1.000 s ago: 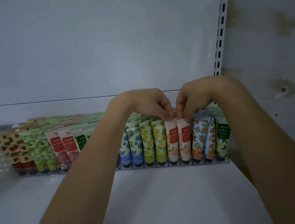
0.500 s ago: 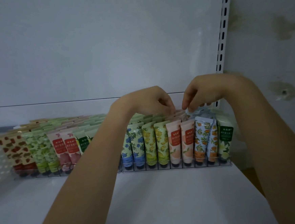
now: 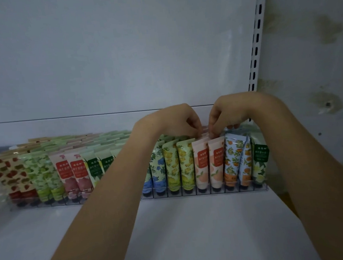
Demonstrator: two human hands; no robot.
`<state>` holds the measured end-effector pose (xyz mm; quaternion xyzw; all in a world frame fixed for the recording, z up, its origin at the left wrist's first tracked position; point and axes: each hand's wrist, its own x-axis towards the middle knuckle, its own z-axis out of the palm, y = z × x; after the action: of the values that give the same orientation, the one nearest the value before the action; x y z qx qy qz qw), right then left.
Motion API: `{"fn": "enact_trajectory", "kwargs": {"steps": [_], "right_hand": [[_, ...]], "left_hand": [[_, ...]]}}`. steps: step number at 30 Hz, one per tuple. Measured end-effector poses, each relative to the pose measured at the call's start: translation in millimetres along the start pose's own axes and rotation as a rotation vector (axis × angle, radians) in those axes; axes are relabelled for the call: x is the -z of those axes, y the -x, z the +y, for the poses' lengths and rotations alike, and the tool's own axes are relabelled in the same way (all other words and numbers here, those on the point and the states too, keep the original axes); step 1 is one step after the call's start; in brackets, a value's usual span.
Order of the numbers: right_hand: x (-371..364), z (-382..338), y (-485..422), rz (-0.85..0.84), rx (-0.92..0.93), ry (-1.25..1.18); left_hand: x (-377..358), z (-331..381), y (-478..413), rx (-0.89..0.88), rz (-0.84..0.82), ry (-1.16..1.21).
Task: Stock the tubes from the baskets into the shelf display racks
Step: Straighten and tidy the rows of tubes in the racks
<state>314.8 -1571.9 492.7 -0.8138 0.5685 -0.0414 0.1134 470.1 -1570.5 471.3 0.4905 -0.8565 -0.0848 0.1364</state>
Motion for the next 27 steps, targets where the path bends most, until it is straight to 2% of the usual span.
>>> {"fn": "enact_trajectory", "kwargs": {"steps": [5, 9, 11, 17, 27], "right_hand": [[2.0, 1.0, 0.0, 0.007, 0.031, -0.012], [6.3, 7.1, -1.8, 0.205, 0.111, -0.127], [3.4, 8.1, -4.9, 0.248, 0.124, -0.147], [-10.2, 3.1, -14.5, 0.154, 0.076, -0.099], [-12.2, 5.0, -17.3, 0.162, 0.06, -0.11]], "left_hand": [[0.4, -0.8, 0.6, -0.005, 0.002, 0.025], [4.1, -5.7, -1.5, -0.005, 0.13, 0.032], [4.1, -10.8, -3.6, 0.014, 0.177, -0.02], [-5.3, -18.0, -7.5, 0.034, 0.122, 0.003], [-6.8, -18.9, -11.6, 0.025, 0.111, 0.003]]}}
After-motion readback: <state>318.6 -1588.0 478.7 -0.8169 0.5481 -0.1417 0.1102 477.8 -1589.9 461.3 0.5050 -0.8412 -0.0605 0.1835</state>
